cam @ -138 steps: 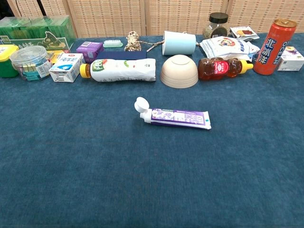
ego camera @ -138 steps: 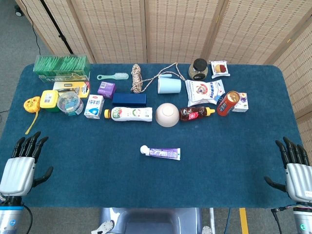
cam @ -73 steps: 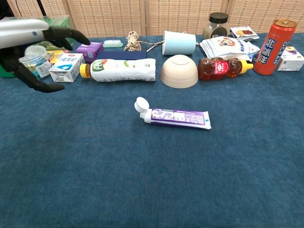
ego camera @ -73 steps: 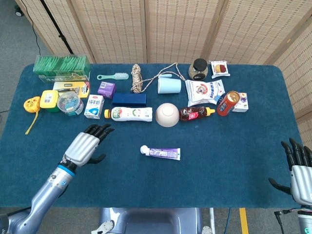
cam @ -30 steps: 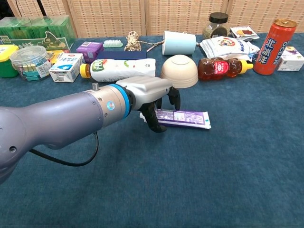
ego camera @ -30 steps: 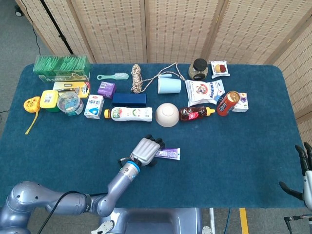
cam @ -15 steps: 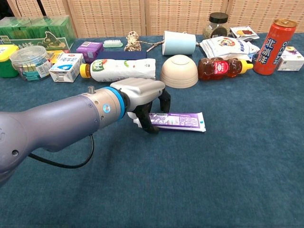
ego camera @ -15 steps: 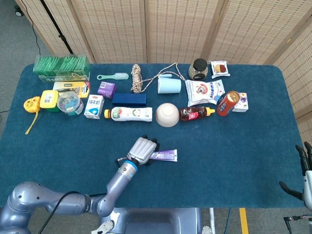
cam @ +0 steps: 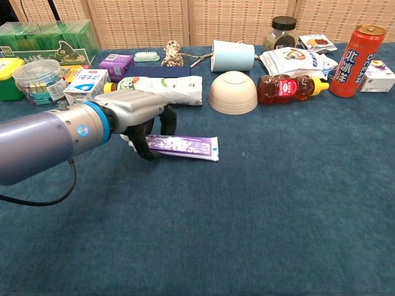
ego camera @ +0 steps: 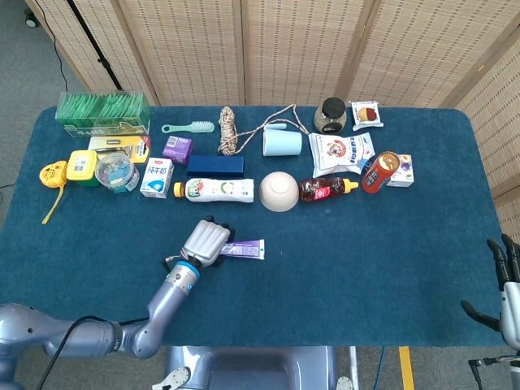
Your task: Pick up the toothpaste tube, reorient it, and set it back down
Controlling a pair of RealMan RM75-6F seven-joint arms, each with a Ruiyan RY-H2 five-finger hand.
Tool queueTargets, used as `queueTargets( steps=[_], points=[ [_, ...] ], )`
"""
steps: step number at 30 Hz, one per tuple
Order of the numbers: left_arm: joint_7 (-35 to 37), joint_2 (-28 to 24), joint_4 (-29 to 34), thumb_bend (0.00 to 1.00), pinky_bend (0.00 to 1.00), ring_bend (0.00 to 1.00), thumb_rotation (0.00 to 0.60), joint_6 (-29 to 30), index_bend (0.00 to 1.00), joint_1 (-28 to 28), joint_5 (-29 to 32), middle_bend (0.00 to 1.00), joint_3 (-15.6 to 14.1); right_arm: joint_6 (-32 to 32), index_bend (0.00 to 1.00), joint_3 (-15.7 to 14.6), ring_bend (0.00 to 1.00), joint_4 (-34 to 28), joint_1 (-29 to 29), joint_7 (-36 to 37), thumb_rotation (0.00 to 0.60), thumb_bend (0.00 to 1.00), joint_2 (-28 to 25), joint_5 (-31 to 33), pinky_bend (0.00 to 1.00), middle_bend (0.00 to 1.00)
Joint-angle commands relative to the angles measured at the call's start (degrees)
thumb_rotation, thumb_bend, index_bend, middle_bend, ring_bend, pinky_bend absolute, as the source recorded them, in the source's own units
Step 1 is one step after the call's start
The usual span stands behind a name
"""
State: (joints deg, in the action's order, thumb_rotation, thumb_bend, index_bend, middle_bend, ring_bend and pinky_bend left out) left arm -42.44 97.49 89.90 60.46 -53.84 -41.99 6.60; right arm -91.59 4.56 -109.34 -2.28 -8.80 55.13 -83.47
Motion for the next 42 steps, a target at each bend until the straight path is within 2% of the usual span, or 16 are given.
queueTargets(
  steps=[1,3,5,7,9,11,17,20,22,24,33,42],
  points=[
    [0.2,-3.7,2.3,0.28,0.23,0.46,0.6,0.3,0.5,1.9,-1.0,0.41,-2.4,0.2,0.0,0.1,0.0,-0.1,0.2,-0.2,0.6,0.0,0.1,-0.1,0.0,0.0],
    [0.2,-5.8,3.6,0.28,0.23,0.45,0.6,0.3,0.47,2.7,-1.6,0.4,-3.6,0.4,0.0,0.1,0.0,-0.2,0.4,-0.4,0.6,0.0,0.2,-0.1,0.0,0.0],
    [0.0,-7.7,5.1,0.28,0.23,0.37,0.6,0.6,0.34,3.5,-2.0,0.33,-4.8,0.5,0.0,0.2,0.0,-0.3,0.5,-0.5,0.6,0.0,0.2,-0.2,0.0,0.0],
    [0.0,-9.5,6.7,0.28,0.23,0.2,0.6,0.3,0.14,4.1,-2.2,0.16,-5.8,0.6,0.0,0.2,0.0,-0.3,0.5,-0.5,0.6,0.0,0.2,-0.2,0.0,0.0],
    [-0.2,-11.2,8.3,0.28,0.21,0.08,0.6,-0.3,0.03,4.4,-2.2,0.05,-6.8,0.7,0.0,0.2,0.0,-0.3,0.6,-0.6,0.6,0.0,0.3,-0.2,0.0,0.0],
    [-0.5,-12.5,9.4,0.28,0.19,0.02,0.6,-0.5,0.0,4.6,-2.5,0.0,-7.5,0.7,0.0,0.3,0.0,-0.4,0.7,-0.6,0.6,0.0,0.3,-0.3,0.0,0.0],
    [0.8,-14.5,12.0,0.28,0.16,0.01,0.6,1.1,0.0,5.7,-5.6,0.0,-7.8,0.2,0.0,0.3,0.0,-0.4,0.4,-0.5,0.6,0.0,0.1,-0.2,0.0,0.0],
    [1.9,-15.6,13.1,0.28,0.16,0.09,0.6,1.1,0.04,6.1,-6.3,0.03,-7.5,0.1,0.0,0.2,0.0,-0.3,0.2,-0.4,0.6,0.0,0.0,-0.1,0.0,0.0],
    [2.8,-16.6,13.8,0.28,0.16,0.18,0.6,-0.1,0.1,6.0,-5.6,0.09,-7.1,0.0,0.0,0.2,0.0,-0.3,0.2,-0.2,0.6,0.0,0.0,-0.2,0.0,0.0],
    [2.5,-17.2,14.1,0.28,0.16,0.21,0.6,-1.0,0.13,5.5,-5.1,0.13,-7.0,0.0,0.0,0.2,0.0,-0.1,0.2,-0.1,0.6,0.0,0.1,-0.2,0.0,0.0],
    [-2.2,-17.3,15.0,0.28,0.16,0.27,0.6,-2.0,0.15,3.5,-1.2,0.19,-7.5,-0.2,0.0,0.1,0.0,0.2,0.0,0.3,0.6,0.0,0.1,-0.1,0.0,0.0],
    [-7.2,-18.3,18.3,0.28,0.16,0.3,0.6,0.0,0.17,2.4,2.3,0.22,-9.1,-0.2,0.0,0.1,0.0,0.3,-0.1,0.4,0.6,0.0,0.2,-0.3,0.0,0.0]
  ],
)
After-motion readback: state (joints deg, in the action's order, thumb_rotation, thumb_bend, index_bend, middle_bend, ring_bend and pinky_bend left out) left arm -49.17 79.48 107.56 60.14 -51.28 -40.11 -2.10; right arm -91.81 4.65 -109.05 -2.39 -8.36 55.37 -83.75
